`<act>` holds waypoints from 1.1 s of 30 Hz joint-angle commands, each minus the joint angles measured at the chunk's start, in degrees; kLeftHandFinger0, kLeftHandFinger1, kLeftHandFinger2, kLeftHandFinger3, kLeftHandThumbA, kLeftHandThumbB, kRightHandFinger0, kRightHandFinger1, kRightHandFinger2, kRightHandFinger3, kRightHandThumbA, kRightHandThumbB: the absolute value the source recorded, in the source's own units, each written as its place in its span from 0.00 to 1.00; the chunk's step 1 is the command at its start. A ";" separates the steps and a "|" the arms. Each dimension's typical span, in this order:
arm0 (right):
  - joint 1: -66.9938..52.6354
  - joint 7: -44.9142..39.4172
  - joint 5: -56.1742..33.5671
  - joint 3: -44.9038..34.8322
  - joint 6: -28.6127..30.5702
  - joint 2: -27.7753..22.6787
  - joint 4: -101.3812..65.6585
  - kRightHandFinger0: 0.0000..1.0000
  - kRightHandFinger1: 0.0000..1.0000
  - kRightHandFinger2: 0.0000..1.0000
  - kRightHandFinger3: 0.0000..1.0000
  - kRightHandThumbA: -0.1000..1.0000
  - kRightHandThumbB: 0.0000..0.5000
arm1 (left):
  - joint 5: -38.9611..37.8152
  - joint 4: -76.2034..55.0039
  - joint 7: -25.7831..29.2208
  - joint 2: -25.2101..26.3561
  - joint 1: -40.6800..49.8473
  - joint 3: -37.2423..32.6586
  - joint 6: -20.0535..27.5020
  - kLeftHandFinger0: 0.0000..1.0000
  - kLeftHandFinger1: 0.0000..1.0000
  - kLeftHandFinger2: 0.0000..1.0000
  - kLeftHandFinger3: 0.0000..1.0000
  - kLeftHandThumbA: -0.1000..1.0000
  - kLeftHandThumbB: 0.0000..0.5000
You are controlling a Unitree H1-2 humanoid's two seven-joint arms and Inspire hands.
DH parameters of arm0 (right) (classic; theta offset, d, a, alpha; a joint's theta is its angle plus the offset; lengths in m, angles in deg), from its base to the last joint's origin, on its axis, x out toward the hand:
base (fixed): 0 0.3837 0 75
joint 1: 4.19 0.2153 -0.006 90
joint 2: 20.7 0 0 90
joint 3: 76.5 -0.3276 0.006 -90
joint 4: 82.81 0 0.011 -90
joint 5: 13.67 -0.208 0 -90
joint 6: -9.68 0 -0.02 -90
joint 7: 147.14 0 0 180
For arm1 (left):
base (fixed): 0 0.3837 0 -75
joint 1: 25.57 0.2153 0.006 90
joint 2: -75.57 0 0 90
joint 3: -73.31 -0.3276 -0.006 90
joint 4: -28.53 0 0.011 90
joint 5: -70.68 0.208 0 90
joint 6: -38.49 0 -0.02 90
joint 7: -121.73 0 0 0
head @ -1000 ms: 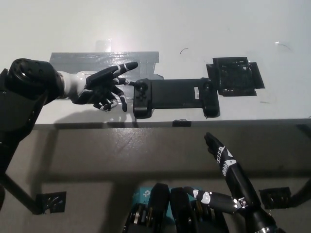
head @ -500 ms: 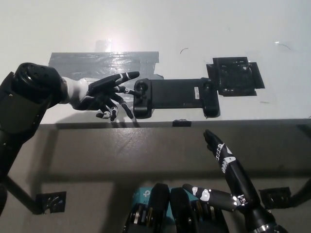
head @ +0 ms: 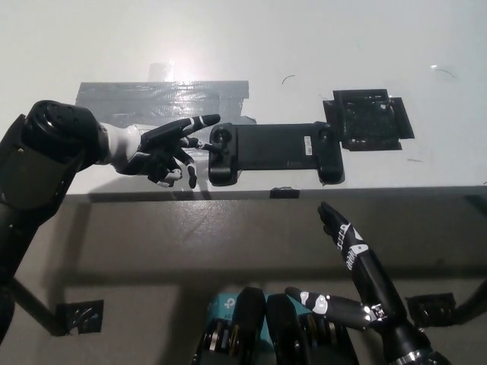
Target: A controller is being placed at the center of the desk near the left hand and the robot uses its left hand's index finger to press a button at the left area of the controller
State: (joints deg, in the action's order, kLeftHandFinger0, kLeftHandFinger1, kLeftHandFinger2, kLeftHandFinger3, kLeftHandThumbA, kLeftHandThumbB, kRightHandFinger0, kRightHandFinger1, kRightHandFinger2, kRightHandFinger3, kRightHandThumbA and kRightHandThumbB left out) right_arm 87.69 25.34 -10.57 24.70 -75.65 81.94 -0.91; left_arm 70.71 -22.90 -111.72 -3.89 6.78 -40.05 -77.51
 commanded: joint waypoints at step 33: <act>2.46 -0.30 0.64 0.92 0.56 0.75 -1.08 1.00 1.00 1.00 1.00 0.91 0.49 | 11.57 0.10 -4.99 1.74 0.05 -14.27 1.44 0.00 0.18 0.53 1.00 1.00 0.96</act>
State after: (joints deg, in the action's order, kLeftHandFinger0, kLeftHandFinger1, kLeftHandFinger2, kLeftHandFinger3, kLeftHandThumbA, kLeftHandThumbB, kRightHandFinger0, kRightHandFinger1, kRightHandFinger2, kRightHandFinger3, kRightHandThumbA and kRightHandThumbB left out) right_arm 89.13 25.34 -10.27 25.34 -75.72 82.07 -0.88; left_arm 75.27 -24.47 -112.25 -3.39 4.56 -47.62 -76.64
